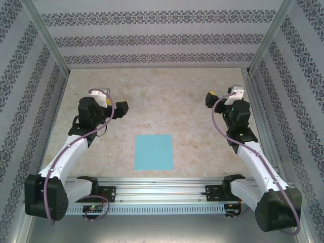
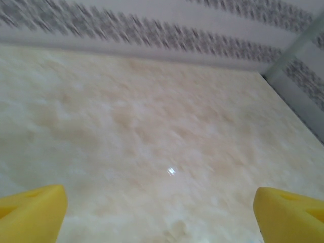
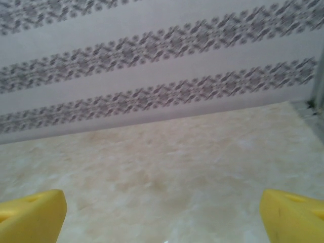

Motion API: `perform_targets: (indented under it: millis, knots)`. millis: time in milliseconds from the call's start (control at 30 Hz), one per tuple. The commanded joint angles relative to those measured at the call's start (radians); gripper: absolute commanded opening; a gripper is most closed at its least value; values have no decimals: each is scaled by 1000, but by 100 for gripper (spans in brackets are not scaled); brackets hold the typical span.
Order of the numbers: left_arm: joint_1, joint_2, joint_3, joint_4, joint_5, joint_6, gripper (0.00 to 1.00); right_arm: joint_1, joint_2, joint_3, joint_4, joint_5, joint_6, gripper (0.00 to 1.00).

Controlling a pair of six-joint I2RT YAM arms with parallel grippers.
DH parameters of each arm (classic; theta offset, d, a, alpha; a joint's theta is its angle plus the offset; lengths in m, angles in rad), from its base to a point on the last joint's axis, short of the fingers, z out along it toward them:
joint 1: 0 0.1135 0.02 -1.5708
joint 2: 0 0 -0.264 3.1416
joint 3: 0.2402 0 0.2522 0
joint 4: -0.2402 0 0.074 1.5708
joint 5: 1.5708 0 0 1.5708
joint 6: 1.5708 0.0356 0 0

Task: Fold a paper plane with a square sheet of paper (fold left side to right side)
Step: Pick up the square sheet of paper from the bottom-center of the table.

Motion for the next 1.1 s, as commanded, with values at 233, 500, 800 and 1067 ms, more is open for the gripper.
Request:
perform_targets:
  millis: [233,500,800,1067]
  knots:
    - [-284,-12,-154,-279,259,-175,87,468,233,99,-495,119,321,95]
    - [-323,-21,-270,-220,310,-241,81,590,556,265,-531,79,370,84]
    - [-360,33,-290,-197,340,-238,81,649,771,406,-605,62,416,84]
    - [-391,124,-295,-174,330,-233,81,679,832,426,-613,17,445,87]
